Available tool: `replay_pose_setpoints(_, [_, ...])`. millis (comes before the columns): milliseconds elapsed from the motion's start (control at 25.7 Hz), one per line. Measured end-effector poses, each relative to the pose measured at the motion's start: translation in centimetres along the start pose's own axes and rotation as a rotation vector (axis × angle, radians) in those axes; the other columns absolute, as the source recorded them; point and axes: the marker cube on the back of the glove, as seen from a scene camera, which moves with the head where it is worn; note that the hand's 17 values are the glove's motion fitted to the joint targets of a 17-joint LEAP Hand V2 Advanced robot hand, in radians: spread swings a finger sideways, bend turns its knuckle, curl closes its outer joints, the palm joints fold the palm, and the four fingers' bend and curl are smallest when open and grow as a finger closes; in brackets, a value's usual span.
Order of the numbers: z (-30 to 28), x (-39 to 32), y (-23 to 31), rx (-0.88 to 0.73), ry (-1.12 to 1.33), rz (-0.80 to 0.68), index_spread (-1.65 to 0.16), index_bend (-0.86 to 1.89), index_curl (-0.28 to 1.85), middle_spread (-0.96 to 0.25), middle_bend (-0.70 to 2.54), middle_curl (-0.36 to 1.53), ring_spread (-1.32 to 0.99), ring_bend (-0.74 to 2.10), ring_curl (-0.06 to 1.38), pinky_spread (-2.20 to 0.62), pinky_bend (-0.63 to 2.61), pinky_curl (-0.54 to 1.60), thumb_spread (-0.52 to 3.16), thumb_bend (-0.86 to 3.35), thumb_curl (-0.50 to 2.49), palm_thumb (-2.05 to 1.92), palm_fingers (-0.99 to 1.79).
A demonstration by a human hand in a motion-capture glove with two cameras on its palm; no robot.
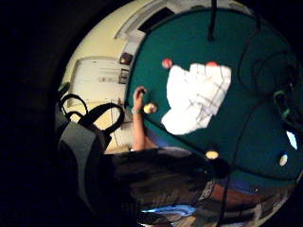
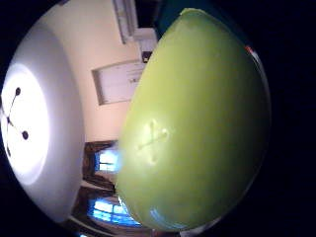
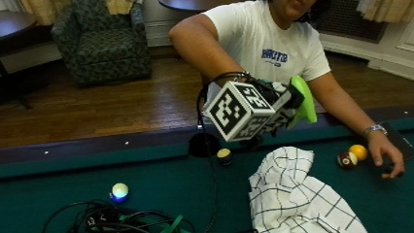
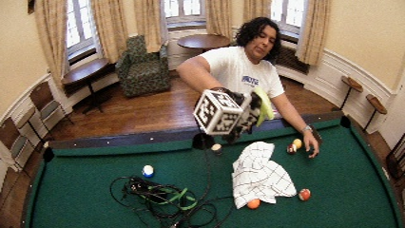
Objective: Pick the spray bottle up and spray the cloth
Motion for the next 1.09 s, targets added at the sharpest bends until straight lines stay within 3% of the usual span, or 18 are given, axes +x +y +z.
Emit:
replay_pose_setpoints(233, [5.7, 6.0, -1.6, -0.198, 0.054, 0.31, -0.28, 0.33, 0.57, -0.2, 0.74, 0.59, -0.22, 0.81, 0.52, -0.3, 0.54, 0.47, 0.42, -0.03, 0.76, 0.96, 1.37])
replay_pose_setpoints(506, [9.7, 11.3, -2.5, -0.32, 0.156, 0.598, -0.27, 0.32, 0.59, -0.2, 0.74, 0.58, -0.22, 0.82, 0.51, -0.3, 0.54, 0.47, 0.41, -0.03, 0.78, 0.95, 1.37])
replay_pose_setpoints(895, [12.3, 15.4, -2.2, -0.47, 0.242, 0.817, -0.28, 0.31, 0.6, -0.21, 0.74, 0.58, -0.22, 0.82, 0.51, -0.3, 0.55, 0.47, 0.42, -0.03, 0.8, 0.95, 1.37])
replay_pose_setpoints(1089, [12.3, 16.2, -2.1, -0.487, 0.26, 0.845, -0.28, 0.31, 0.61, -0.21, 0.74, 0.58, -0.22, 0.81, 0.51, -0.3, 0.55, 0.47, 0.42, -0.03, 0.8, 0.95, 1.37])
